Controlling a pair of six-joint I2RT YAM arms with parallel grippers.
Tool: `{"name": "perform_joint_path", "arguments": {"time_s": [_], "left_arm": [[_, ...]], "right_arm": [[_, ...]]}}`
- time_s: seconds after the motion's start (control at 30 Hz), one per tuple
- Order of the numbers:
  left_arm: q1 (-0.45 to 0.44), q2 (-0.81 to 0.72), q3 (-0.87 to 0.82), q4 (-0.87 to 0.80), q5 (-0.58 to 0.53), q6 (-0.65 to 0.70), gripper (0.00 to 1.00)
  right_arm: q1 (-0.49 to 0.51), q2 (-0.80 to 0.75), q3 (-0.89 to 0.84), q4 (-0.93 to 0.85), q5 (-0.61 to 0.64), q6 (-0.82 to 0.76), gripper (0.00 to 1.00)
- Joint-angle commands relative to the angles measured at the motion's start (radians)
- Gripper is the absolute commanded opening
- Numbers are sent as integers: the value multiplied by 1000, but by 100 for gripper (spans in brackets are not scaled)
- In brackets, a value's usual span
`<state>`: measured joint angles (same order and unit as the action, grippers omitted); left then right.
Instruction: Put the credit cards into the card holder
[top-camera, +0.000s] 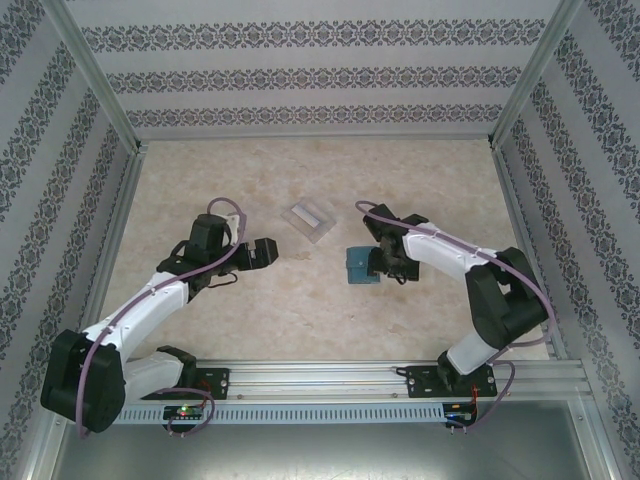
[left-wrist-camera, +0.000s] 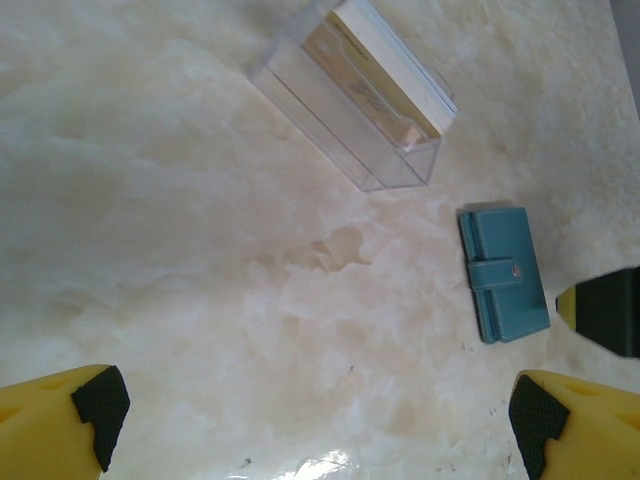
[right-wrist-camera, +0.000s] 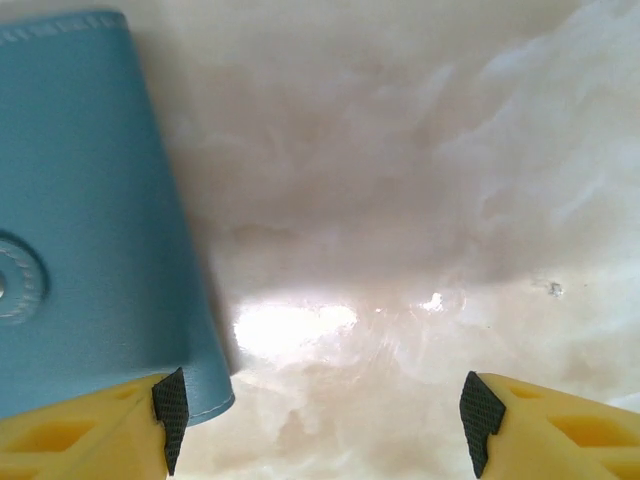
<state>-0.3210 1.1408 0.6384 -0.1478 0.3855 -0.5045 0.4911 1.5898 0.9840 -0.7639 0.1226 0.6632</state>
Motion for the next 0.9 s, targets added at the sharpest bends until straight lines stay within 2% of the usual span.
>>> {"name": "perform_joint_path", "arguments": {"time_s": [0.0, 0.1, 0.3, 0.4, 0.5, 0.57, 0.7, 0.8, 0.87], "left_arm": [[-24, 15, 22, 58, 10, 16, 98], [-30, 20, 24, 46, 3, 16, 97], [-33, -6, -2, 58, 4, 1, 97], [-32, -15, -26, 81, 4, -2, 97], [-32, -15, 0, 27, 13, 12, 97], [-32, -23, -11, 25, -1, 12, 97], [-32, -28, -23, 28, -22, -4, 97], [-33, -32, -35, 34, -29, -11, 98], [-33, -33, -38, 33, -37, -11, 98]], "right_arm": [[28, -28, 14, 72, -39, 31, 75], [37, 19, 58, 98, -98, 9, 75], [40, 113, 95, 66, -67, -101, 77], [47, 149, 96, 71, -156, -121, 77], [99, 146, 62, 117, -315, -37, 76], [168, 122, 39, 181, -406, 48, 78], [311, 93, 32, 356, -519, 204, 81], [329, 81, 28, 441, -567, 248, 82], [309, 65, 48, 377, -507, 181, 82]]}}
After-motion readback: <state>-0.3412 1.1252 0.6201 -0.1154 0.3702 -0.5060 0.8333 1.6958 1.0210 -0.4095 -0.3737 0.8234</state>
